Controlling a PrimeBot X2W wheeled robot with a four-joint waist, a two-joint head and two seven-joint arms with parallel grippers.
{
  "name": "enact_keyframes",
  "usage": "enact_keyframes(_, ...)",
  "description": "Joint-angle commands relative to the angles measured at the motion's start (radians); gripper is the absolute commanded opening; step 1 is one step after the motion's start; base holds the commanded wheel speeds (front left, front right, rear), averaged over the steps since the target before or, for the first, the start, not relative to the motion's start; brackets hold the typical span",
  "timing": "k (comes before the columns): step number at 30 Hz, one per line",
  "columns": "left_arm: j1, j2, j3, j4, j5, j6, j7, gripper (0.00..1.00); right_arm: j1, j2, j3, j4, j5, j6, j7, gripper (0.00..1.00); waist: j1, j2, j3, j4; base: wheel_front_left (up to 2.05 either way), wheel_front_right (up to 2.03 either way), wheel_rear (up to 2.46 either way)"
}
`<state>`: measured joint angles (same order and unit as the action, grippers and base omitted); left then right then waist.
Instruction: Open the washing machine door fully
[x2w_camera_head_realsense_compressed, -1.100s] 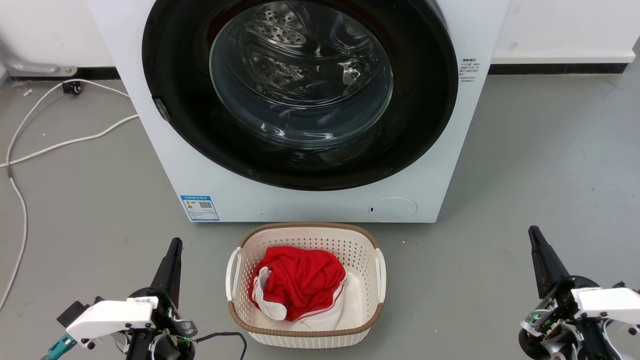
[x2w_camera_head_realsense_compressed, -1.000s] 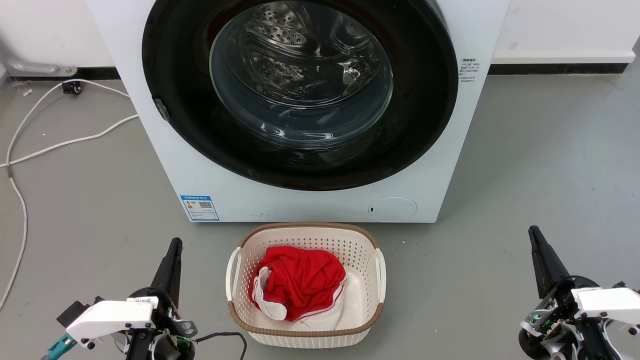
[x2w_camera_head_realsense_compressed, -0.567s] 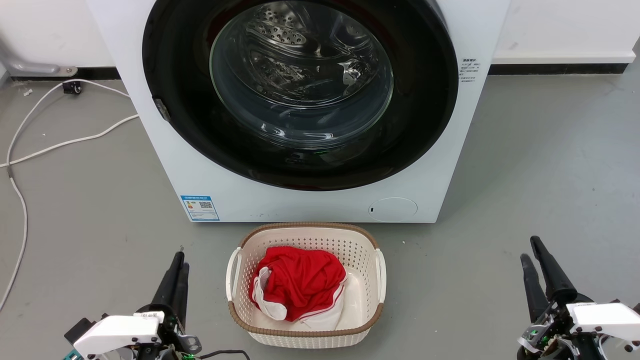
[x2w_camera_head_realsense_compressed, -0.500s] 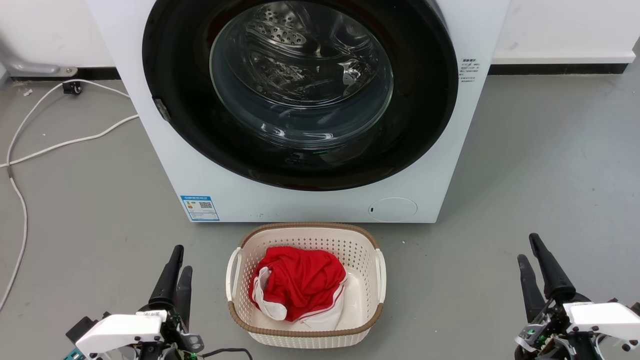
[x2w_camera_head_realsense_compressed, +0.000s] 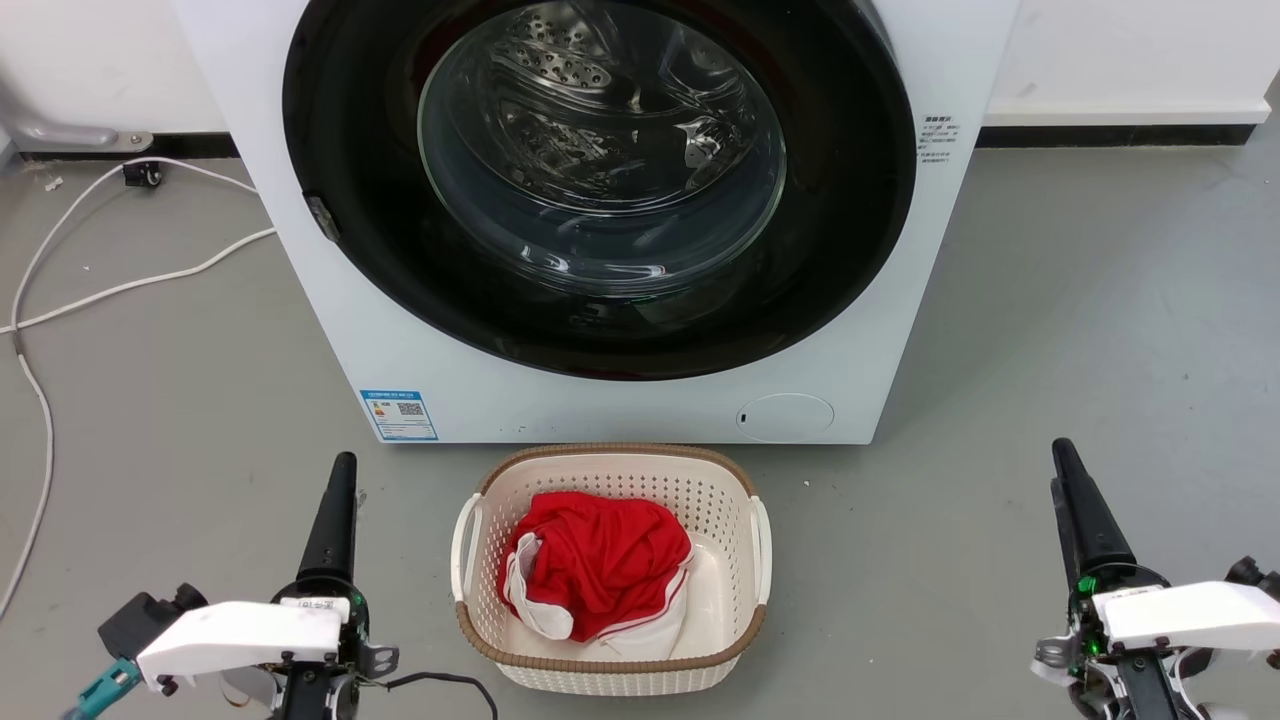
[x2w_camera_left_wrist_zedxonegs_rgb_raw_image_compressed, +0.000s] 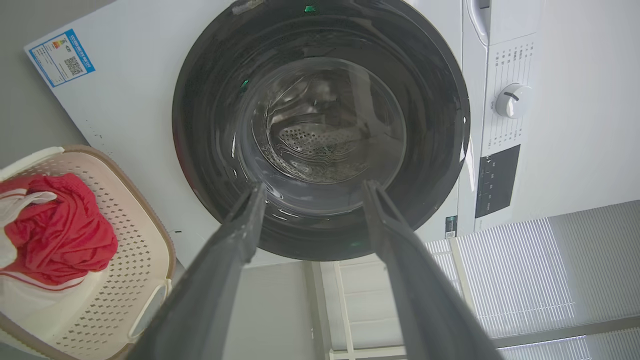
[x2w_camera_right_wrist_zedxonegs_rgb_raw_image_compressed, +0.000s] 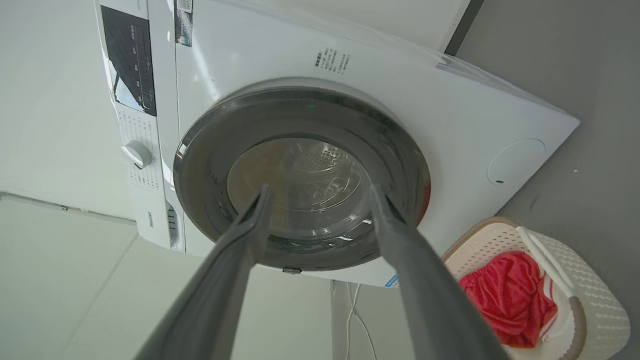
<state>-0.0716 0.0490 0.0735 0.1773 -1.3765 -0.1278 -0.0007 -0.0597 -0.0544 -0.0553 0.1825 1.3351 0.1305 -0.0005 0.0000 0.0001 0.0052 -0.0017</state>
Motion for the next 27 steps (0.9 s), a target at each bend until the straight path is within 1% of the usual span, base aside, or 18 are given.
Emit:
enact_keyframes(1, -0.03, 0.003, 0.004, -0.03, 0.043, -0.002, -0.01, 1.0, -0.01, -0.001, 0.004, -0.031, -0.049, 0.0, -0.011, 1.0, 0.0, -0.0001, 0.0, 0.0, 0.0, 0.0, 0.0)
enact_keyframes(11, -0.031, 0.003, -0.014, -0.083, 0.282, -0.001, -0.048, 1.0, -0.001, -0.001, 0.02, -0.072, -0.317, 0.0, -0.047, 1.0, 0.0, -0.0001, 0.002, -0.001, 0.0, 0.0, 0.0)
enact_keyframes(19, -0.021, 0.003, -0.039, -0.095, 0.481, 0.016, -0.076, 1.0, 0.009, 0.0, 0.04, -0.119, -0.537, 0.0, -0.047, 1.0, 0.0, -0.0001, 0.003, -0.001, 0.0, 0.0, 0.0)
enact_keyframes(20, -0.021, 0.003, -0.039, -0.095, 0.481, 0.016, -0.076, 1.0, 0.009, 0.0, 0.04, -0.119, -0.537, 0.0, -0.047, 1.0, 0.0, -0.0001, 0.003, -0.001, 0.0, 0.0, 0.0)
enact_keyframes(27, -0.016, 0.004, -0.051, -0.09, 0.624, 0.029, -0.098, 1.0, 0.026, 0.001, 0.049, -0.147, -0.676, 0.0, -0.038, 1.0, 0.0, -0.0001, 0.003, 0.001, 0.0, 0.0, 0.0)
